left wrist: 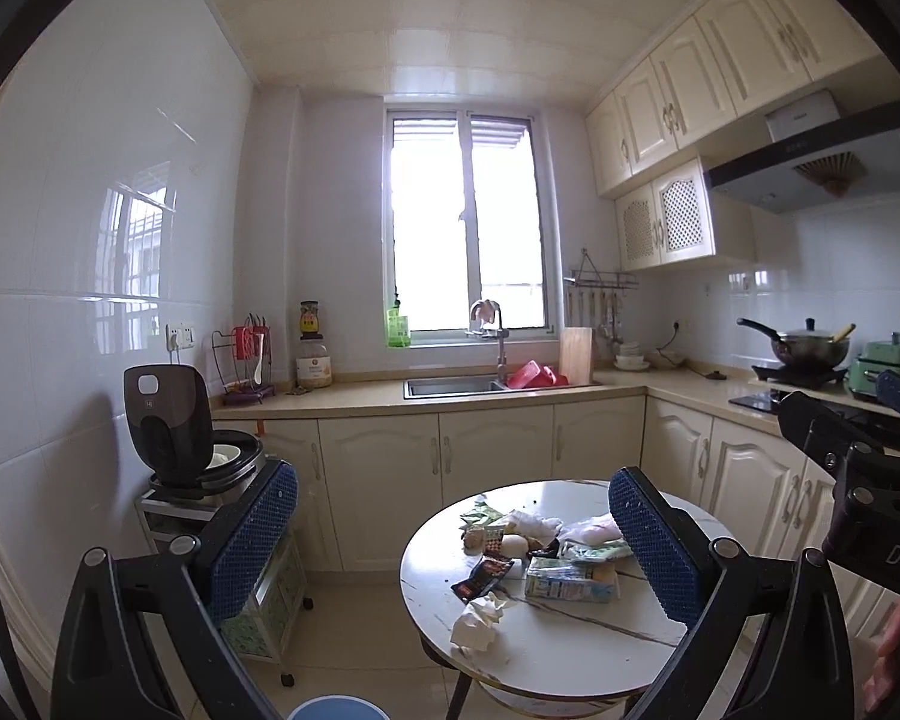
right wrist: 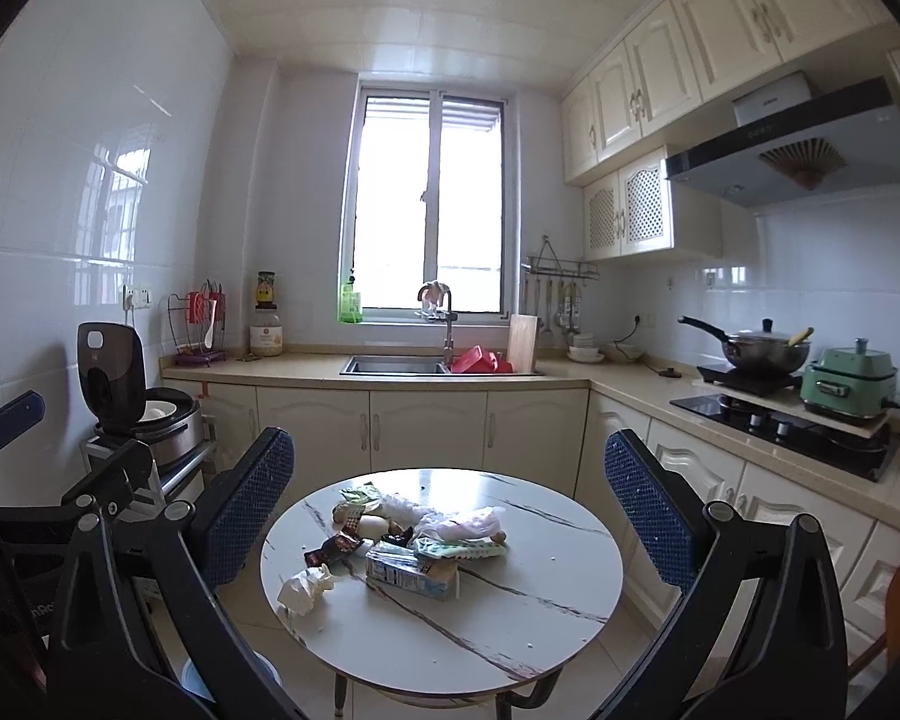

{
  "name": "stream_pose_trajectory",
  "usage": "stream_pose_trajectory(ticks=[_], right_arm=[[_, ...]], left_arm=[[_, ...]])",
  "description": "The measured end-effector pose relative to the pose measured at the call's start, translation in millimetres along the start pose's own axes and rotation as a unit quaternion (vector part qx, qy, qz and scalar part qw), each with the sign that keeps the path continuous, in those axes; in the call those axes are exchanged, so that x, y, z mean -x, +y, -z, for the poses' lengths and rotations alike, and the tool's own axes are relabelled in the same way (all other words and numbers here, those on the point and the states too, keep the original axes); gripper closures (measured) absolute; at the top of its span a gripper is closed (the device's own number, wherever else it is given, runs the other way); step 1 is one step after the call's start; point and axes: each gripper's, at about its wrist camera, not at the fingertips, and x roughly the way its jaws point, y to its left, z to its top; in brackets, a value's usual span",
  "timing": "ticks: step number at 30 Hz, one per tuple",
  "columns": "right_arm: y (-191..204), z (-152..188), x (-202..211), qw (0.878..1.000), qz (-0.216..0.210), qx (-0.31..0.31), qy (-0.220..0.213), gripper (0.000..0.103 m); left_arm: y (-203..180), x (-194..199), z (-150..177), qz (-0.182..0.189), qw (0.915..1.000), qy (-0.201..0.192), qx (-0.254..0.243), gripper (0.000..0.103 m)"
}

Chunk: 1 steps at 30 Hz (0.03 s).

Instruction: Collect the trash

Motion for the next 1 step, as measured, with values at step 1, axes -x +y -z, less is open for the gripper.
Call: stream_pose_trajectory(ticks=[1], right_arm=[[-1.3, 0.7, -1.5, 1.000, 0.001, -0.001, 0.002, 0.000]], left_arm=[[-0.8, -3.1, -0.7, 0.002, 1.0000, 0.003, -0.002, 0.001]])
